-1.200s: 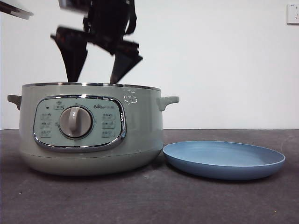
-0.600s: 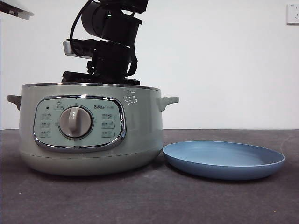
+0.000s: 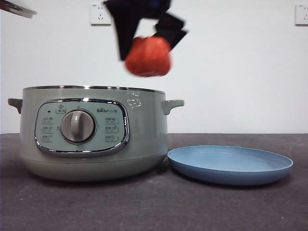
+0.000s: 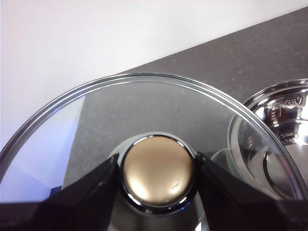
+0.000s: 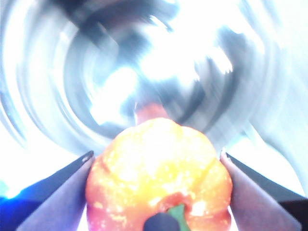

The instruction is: Take the pumpkin out from the steamer,put the pumpkin in the blue plate,close the lid

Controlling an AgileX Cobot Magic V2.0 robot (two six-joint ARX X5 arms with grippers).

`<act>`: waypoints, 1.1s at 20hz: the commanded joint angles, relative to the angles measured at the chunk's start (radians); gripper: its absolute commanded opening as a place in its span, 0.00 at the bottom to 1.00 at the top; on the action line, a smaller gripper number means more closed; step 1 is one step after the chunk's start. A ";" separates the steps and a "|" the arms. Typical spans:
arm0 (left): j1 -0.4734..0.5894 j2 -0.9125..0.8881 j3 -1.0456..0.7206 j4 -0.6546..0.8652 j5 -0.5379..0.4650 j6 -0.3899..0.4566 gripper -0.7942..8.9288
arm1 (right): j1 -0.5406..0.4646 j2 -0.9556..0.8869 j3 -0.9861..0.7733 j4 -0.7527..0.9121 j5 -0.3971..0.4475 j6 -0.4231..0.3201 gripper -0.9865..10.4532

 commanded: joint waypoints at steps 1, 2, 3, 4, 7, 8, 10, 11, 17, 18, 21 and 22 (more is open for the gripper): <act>0.001 -0.010 0.019 0.050 0.015 0.016 0.07 | -0.045 -0.041 -0.013 -0.055 0.006 0.084 0.08; 0.001 -0.010 0.019 0.050 0.035 0.015 0.07 | -0.066 -0.067 -0.043 -0.055 0.006 0.105 0.08; 0.001 -0.010 0.019 0.049 0.045 0.016 0.07 | -0.081 -0.091 -0.082 -0.055 0.024 0.130 0.08; 0.001 -0.010 0.019 0.050 0.045 0.016 0.07 | -0.085 -0.117 -0.135 -0.051 0.067 0.146 0.08; 0.001 -0.010 0.019 0.050 0.045 0.015 0.07 | -0.086 -0.206 -0.352 0.041 0.164 0.166 0.08; 0.001 -0.010 0.019 0.050 0.045 0.015 0.07 | -0.087 -0.241 -0.431 0.097 0.164 0.167 0.08; 0.001 -0.010 0.019 0.050 0.045 0.015 0.07 | -0.094 -0.335 -0.622 0.251 0.163 0.168 0.08; 0.001 -0.010 0.019 0.050 0.046 0.015 0.07 | -0.099 -0.375 -0.705 0.319 0.163 0.168 0.08; 0.001 0.009 0.019 0.063 0.097 0.014 0.07 | -0.177 -0.431 -1.003 0.629 0.156 0.167 0.08; 0.001 0.013 0.019 0.063 0.097 0.014 0.07 | -0.187 -0.425 -1.032 0.684 0.156 0.167 0.08; 0.001 0.030 0.019 0.066 0.126 0.010 0.07 | -0.235 -0.401 -1.055 0.774 0.124 0.167 0.09; 0.001 0.036 0.019 0.068 0.141 0.005 0.07 | -0.246 -0.392 -1.055 0.799 0.074 0.167 0.09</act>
